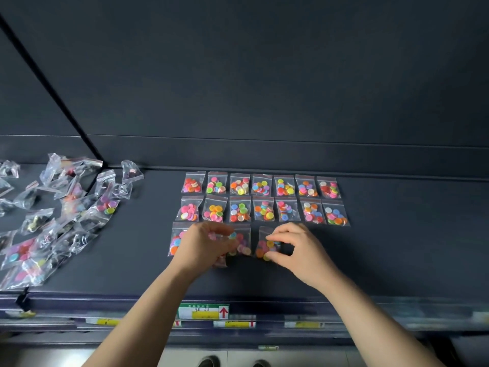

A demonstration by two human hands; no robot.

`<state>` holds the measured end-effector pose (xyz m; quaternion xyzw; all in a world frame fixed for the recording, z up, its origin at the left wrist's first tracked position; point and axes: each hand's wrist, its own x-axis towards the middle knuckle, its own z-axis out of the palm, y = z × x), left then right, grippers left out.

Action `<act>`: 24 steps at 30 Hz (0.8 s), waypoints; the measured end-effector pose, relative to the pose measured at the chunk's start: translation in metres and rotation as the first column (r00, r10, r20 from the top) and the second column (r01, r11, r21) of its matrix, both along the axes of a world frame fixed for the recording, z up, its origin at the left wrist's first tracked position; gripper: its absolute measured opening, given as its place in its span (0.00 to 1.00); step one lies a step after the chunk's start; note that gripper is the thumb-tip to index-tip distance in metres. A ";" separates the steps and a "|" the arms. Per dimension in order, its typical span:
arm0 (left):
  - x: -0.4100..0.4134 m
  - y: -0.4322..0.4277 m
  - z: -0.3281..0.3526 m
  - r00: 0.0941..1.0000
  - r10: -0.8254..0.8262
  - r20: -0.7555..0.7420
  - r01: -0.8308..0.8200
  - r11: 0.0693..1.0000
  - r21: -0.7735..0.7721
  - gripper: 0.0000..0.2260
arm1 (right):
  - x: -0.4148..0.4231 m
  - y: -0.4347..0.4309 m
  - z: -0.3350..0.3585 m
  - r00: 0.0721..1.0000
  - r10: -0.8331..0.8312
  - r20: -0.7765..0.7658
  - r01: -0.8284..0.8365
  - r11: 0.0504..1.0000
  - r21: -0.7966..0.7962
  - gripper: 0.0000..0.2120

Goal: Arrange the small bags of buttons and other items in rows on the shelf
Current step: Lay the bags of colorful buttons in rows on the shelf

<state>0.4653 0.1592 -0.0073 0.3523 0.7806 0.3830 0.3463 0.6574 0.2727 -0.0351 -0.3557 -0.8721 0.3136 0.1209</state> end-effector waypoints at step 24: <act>0.027 0.015 0.015 0.751 -0.049 0.659 -0.187 0.941 0.282 0.08 | -0.003 -0.011 0.043 0.948 -0.163 -0.273 -0.008 0.846 -0.534 0.06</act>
